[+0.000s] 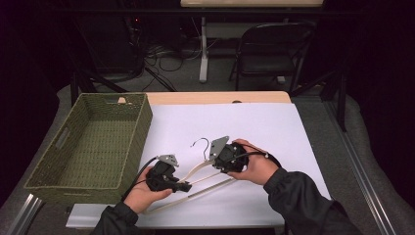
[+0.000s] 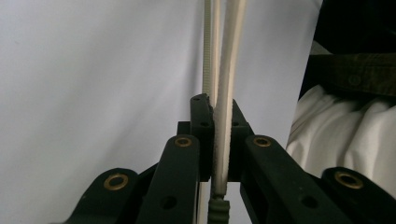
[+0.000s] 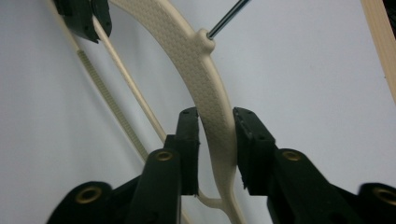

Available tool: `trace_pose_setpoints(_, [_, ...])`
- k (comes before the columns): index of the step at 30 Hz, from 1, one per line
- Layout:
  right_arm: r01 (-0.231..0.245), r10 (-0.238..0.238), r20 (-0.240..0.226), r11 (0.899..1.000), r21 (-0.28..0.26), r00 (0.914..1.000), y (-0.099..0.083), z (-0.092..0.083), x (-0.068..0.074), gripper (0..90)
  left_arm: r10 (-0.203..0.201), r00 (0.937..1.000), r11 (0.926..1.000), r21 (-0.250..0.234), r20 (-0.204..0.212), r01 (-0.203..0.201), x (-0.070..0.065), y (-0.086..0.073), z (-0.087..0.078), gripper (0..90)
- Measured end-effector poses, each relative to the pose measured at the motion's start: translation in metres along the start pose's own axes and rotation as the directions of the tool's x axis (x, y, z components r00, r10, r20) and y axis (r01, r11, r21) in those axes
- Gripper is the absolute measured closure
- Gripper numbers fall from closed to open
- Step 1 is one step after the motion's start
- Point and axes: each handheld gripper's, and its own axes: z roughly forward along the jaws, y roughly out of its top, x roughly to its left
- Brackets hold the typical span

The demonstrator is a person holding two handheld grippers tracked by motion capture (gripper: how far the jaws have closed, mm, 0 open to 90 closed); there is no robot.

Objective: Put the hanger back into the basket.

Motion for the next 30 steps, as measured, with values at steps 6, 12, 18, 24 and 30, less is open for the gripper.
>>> trace_pose_setpoints(6, [-0.03,0.03,0.013,0.999,-0.012,0.9995,-0.001,-0.003,-0.002,54.6,-0.001,0.9997,0.9999,-0.013,-0.023,0.0,0.0,0.001,-0.004,87.4])
trace_pose_setpoints(12, [-0.077,0.078,0.031,0.996,-0.036,0.9965,-0.005,-0.01,-0.007,49.9,-0.021,0.9986,0.9982,-0.058,-0.048,0.018,0.001,-0.005,-0.014,87.4])
trace_pose_setpoints(18, [-0.091,0.093,0.041,0.995,-0.047,0.9948,-0.013,-0.019,-0.014,49.6,-0.052,0.9955,0.9942,-0.098,-0.079,0.044,0.0,-0.005,-0.025,87.3])
trace_pose_setpoints(24, [-0.122,0.126,0.049,0.99,-0.068,0.9909,-0.02,-0.028,-0.017,49.6,-0.072,0.9908,0.9906,-0.124,-0.114,0.058,-0.004,-0.004,-0.039,87.3])
trace_pose_setpoints(30, [-0.133,0.138,0.054,0.987,-0.086,0.989,-0.026,-0.037,-0.018,49.6,-0.091,0.9868,0.9868,-0.145,-0.133,0.072,-0.01,-0.004,-0.06,87.3])
